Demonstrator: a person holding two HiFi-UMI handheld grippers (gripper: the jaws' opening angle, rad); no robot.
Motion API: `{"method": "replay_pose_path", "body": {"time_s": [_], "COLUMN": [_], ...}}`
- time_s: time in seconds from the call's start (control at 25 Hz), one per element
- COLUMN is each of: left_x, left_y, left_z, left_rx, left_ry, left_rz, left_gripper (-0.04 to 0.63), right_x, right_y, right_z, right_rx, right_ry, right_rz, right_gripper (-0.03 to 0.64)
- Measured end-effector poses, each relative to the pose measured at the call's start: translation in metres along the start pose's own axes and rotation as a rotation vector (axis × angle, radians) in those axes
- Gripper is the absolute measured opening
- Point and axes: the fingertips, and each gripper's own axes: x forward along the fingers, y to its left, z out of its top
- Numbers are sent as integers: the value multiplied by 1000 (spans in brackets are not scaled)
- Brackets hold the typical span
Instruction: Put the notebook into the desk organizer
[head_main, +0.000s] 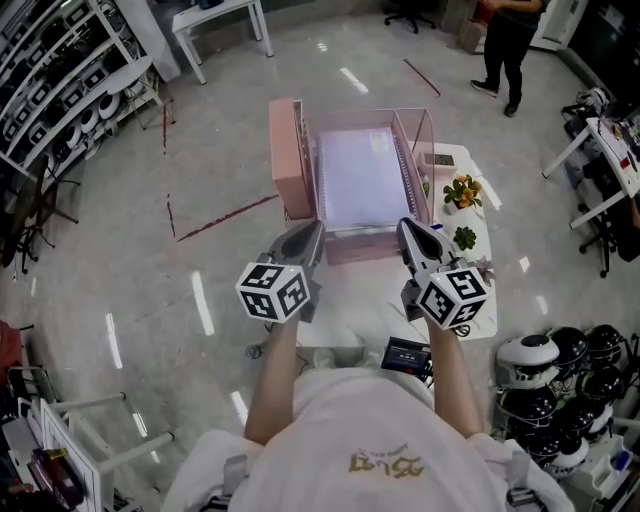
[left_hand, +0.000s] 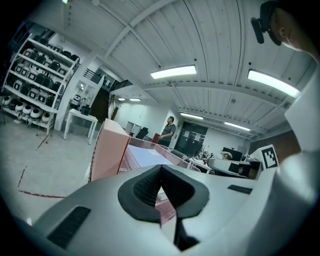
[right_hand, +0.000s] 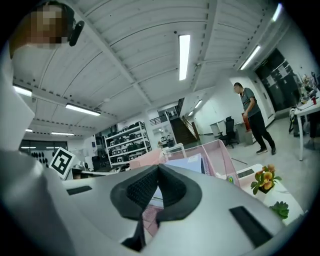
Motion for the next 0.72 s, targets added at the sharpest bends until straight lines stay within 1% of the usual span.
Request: {"method": "replay_pose_path", "body": {"time_s": [0.24,0.48,0.72], "left_x": [2,-2,-4], "left_y": [-7,-9,-13], "left_z": [-6,-7,-8], "left_rx": [1,-2,1], "left_ry": [11,11,16], "left_rz": [-8,-3,-6], "left_gripper": [18,18,18], "right_x": [-5,-10,-13], "right_y": [7,3,4], "right_z": [-9,-8,-9], "right_rx": [-57,-70,-72], "right_ry": [27,27,32], "right_rz": [-17,-56,-59], "right_gripper": [9,9,9]}}
